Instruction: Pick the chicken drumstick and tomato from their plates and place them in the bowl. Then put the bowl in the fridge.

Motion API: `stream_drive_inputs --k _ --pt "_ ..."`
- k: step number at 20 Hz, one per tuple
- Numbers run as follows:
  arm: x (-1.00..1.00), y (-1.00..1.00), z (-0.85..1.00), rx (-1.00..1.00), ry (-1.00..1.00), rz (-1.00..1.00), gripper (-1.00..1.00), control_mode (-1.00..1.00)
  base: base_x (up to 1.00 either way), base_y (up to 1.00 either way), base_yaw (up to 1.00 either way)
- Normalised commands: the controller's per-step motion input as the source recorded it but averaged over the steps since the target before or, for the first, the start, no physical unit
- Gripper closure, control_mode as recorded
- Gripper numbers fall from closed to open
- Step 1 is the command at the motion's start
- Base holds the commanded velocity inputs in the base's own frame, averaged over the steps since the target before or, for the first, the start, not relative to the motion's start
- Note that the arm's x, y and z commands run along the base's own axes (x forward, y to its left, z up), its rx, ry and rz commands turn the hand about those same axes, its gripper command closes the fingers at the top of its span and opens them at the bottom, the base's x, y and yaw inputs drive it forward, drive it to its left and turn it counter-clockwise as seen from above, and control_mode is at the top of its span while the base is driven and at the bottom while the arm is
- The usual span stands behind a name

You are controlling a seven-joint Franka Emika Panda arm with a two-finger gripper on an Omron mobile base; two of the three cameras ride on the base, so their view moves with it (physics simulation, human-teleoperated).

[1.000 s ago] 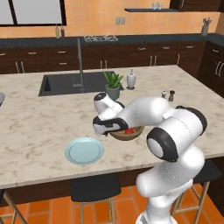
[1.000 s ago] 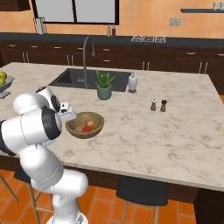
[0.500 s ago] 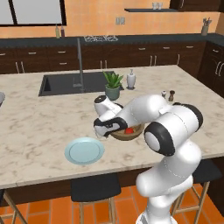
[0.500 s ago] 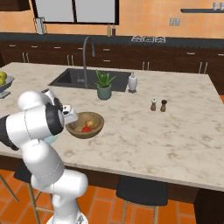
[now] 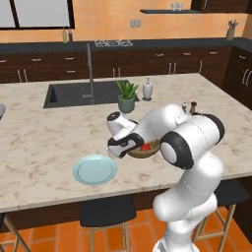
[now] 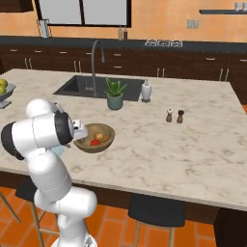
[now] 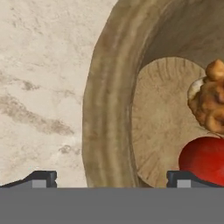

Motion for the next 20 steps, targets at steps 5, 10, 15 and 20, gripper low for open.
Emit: stream_drive_inputs --k 5,10,15,20 --pt "0.13 -0.06 -0.10 0.00 0.00 0.01 -1.00 -1.00 0.00 0.00 0.00" --pt "0.14 -0.07 -0.08 0.00 0.00 0.04 1.00 -1.00 0.00 0.00 0.00" --pt "-0.01 -0.19 -0.01 0.00 0.00 0.02 1.00 -1.00 0.00 0.00 0.00" --pt "-0.29 -0.17 0.33 0.00 -0.02 0.10 1.00 -1.00 0.00 0.00 0.00"
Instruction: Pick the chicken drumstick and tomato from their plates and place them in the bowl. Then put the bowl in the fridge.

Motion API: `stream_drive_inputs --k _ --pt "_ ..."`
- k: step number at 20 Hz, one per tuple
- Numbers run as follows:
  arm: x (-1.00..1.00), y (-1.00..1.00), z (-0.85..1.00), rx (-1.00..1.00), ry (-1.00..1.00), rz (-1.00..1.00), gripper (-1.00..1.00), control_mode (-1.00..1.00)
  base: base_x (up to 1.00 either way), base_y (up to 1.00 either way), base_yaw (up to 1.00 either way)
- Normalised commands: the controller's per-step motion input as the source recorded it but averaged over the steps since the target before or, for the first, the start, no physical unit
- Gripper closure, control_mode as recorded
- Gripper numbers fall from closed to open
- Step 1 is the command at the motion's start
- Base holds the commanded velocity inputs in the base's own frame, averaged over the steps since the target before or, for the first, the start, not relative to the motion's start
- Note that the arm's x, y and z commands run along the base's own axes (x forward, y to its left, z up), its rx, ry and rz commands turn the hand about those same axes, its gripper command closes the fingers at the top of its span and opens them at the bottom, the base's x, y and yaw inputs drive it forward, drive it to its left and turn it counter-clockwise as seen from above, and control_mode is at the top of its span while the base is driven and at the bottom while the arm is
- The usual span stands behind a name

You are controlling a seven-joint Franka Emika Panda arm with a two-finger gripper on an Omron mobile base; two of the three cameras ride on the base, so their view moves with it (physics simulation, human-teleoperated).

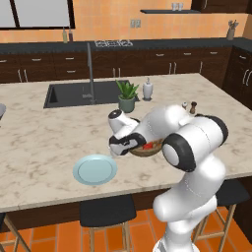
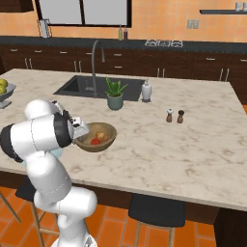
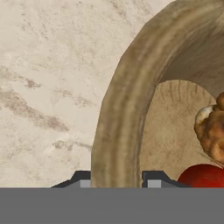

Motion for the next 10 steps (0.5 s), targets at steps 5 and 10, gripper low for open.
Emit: stream_drive_inputs --k 5,10 --pt "-0.59 -0.01 1.00 -0.01 0.00 0.07 1.00 -1.00 0.00 0.00 0.00" --pt "-0.75 -0.01 0.96 -0.01 0.02 0.00 1.00 -1.00 0.00 0.00 0.00"
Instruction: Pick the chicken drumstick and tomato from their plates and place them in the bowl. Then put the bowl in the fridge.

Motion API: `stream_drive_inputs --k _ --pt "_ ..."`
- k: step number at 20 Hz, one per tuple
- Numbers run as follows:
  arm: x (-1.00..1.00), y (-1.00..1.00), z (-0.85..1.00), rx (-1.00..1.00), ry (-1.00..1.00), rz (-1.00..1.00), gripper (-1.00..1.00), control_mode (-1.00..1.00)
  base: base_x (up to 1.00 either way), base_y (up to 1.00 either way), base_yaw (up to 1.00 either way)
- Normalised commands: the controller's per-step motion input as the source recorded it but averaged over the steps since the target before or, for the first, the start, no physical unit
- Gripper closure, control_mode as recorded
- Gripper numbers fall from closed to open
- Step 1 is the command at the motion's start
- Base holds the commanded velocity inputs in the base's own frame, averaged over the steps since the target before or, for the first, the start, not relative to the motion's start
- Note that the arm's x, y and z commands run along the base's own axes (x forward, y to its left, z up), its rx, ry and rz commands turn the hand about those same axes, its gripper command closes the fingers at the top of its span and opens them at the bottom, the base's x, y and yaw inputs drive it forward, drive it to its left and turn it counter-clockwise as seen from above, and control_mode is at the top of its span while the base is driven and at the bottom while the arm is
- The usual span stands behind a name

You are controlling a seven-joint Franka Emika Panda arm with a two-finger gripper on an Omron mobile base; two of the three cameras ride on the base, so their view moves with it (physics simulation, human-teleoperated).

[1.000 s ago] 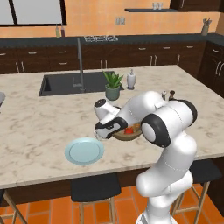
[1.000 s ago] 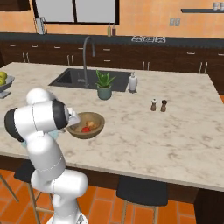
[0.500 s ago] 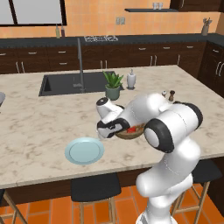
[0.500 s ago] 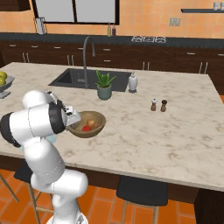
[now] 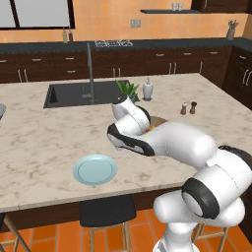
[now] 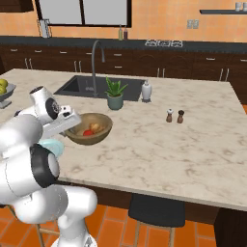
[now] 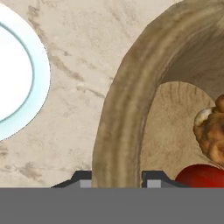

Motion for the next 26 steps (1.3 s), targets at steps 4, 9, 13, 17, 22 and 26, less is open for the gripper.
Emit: stream_drive_inputs --k 4,9,13,17,22,26 --pt "-0.94 -0.30 0.97 0.01 0.01 0.00 1.00 -1.00 0.00 0.00 0.00" --pt "-0.97 -0.46 0.89 0.03 0.00 -0.01 1.00 -1.00 0.00 0.00 0.00" --pt "-0.90 -0.24 0.66 0.00 0.00 -0.01 1.00 -1.00 0.00 0.00 0.00" --pt "-0.71 -0.09 0.13 0.00 0.00 0.00 1.00 -1.00 0.00 0.00 0.00" --pt "-0.43 0.00 0.00 0.00 0.01 0.00 1.00 -1.00 0.00 0.00 0.00" --pt "0.00 0.00 0.00 0.00 0.00 0.00 1.00 -1.00 0.00 0.00 0.00"
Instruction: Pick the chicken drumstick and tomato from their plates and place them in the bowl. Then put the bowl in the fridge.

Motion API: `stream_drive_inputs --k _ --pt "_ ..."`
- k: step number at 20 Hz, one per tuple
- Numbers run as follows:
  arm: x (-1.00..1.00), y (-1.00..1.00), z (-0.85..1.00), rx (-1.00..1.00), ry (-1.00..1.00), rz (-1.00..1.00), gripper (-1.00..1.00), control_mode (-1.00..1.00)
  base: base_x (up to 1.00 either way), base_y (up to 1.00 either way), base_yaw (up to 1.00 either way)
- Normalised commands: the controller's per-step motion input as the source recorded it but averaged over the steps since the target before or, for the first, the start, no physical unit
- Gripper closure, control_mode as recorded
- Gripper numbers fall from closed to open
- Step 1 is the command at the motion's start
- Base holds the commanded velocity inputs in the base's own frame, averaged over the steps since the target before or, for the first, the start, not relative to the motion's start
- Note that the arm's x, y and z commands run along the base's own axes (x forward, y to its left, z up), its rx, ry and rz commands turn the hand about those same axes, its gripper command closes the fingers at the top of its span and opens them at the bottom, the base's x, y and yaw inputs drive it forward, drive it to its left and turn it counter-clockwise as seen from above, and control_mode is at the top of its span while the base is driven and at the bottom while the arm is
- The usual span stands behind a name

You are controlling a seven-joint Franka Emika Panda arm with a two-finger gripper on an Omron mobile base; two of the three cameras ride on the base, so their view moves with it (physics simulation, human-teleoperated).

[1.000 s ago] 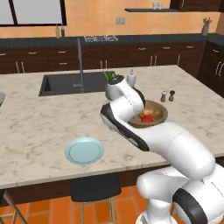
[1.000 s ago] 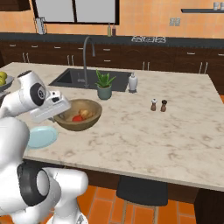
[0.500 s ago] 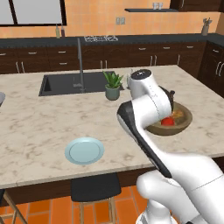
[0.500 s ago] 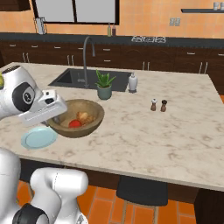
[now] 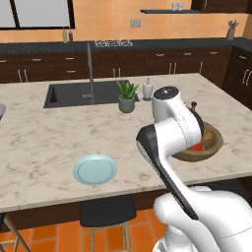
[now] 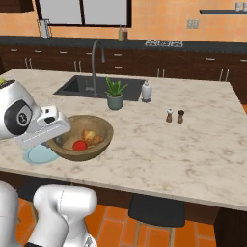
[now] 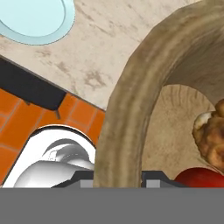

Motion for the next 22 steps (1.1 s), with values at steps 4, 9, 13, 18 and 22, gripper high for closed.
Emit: stream_drive_inputs --k 4,9,13,18,22 --pt "0.00 0.00 0.00 0.00 0.00 0.00 1.00 1.00 -0.36 -0.10 -0.13" --pt "0.00 0.00 0.00 0.00 0.00 0.00 1.00 1.00 -0.29 -0.07 -0.68" --pt "0.00 0.00 0.00 0.00 0.00 0.00 1.00 1.00 -0.67 -0.61 -0.49" --pt "0.00 0.00 0.00 0.00 0.00 0.00 1.00 1.00 -0.09 -0.76 0.00" --pt "0.00 0.00 0.00 0.00 0.00 0.00 1.00 1.00 0.16 -1.00 0.22"
